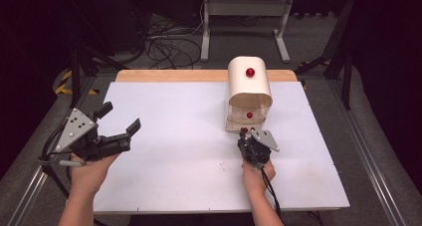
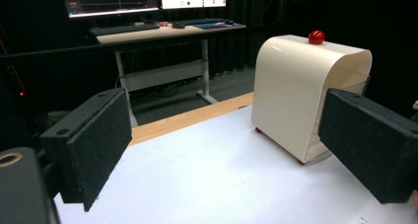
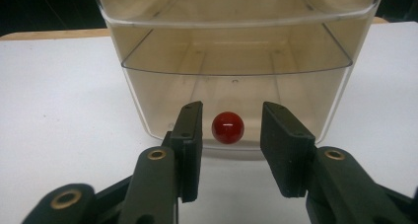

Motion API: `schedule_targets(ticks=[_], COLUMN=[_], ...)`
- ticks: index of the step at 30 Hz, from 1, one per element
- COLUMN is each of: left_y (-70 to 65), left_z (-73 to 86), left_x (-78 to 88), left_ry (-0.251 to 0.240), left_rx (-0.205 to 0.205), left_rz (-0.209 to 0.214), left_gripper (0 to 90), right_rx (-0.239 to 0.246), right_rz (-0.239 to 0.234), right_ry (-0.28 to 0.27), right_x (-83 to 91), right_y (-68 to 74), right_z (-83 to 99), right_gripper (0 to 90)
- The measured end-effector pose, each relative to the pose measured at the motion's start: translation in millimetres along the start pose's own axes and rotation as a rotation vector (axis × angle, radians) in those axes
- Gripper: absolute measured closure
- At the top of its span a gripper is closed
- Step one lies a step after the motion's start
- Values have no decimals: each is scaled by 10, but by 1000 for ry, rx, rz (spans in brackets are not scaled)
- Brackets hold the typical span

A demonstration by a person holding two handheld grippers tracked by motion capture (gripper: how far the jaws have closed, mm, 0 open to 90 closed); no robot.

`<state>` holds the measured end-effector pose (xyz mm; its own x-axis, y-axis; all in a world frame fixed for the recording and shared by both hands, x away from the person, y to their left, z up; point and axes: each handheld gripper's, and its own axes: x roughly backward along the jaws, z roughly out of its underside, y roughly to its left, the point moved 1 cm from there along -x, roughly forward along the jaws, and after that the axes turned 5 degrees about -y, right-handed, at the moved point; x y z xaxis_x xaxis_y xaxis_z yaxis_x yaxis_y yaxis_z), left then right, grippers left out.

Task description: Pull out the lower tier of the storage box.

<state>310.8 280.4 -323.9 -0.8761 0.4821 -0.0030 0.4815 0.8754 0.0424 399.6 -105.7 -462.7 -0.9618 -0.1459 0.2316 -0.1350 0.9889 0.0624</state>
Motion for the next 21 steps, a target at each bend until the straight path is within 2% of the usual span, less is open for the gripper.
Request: schedule_targets(ticks=[6,11,21], left_y=[-4,-4,-8], left_z=[0,2,4], left_x=[1,1,-4], left_ry=[-1,3,4], left_rx=[1,-1,-7], left_rz=[1,3,2], left_gripper=[67,68,68], right_rx=[-3,13,14], right_rz=[-2,21,27], right_ry=[9,9,6], right_x=[-29,-71,-75], right_y=[14,11,15], right_z=[17,39,50], right_gripper=[634,658,688])
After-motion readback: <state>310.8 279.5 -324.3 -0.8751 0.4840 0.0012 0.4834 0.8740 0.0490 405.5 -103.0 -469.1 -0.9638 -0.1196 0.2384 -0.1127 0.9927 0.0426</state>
